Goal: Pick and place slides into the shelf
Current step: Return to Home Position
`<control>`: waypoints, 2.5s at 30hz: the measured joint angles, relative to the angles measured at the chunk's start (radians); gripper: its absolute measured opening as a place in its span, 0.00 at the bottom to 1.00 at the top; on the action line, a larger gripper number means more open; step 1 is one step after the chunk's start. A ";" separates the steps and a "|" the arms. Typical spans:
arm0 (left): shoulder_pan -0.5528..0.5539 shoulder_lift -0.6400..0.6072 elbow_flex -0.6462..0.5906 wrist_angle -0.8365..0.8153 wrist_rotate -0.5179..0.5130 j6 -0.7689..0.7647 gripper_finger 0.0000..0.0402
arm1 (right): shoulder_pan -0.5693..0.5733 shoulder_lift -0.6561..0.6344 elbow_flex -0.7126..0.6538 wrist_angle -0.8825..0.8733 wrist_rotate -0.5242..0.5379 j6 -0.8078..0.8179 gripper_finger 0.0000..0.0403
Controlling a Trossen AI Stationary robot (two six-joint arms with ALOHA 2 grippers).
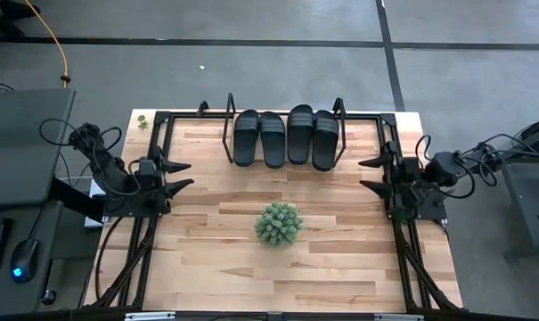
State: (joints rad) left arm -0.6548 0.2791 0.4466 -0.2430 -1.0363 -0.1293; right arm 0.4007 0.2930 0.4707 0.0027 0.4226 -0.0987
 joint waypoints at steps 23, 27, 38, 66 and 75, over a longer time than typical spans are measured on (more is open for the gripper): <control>0.093 -0.072 -0.191 0.229 0.202 0.073 0.49 | -0.173 0.000 -0.006 0.009 -0.066 0.039 0.58; 0.208 -0.062 -0.242 0.278 0.350 0.069 0.49 | -0.194 0.000 -0.006 0.009 -0.067 0.039 0.58; 0.513 -0.061 -0.245 0.304 0.617 0.069 0.49 | -0.252 0.000 -0.009 0.017 -0.137 0.049 0.58; 0.655 -0.059 -0.245 0.235 0.643 0.023 0.49 | -0.299 0.000 -0.019 -0.078 -0.153 0.091 0.58; 0.655 -0.059 -0.245 0.233 0.636 0.021 0.49 | -0.299 -0.034 -0.223 0.342 -0.185 -0.019 0.58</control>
State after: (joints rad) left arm 0.0002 0.2199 0.2020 -0.0097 -0.4007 -0.1086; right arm 0.1020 0.2595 0.2480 0.3446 0.2376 -0.1177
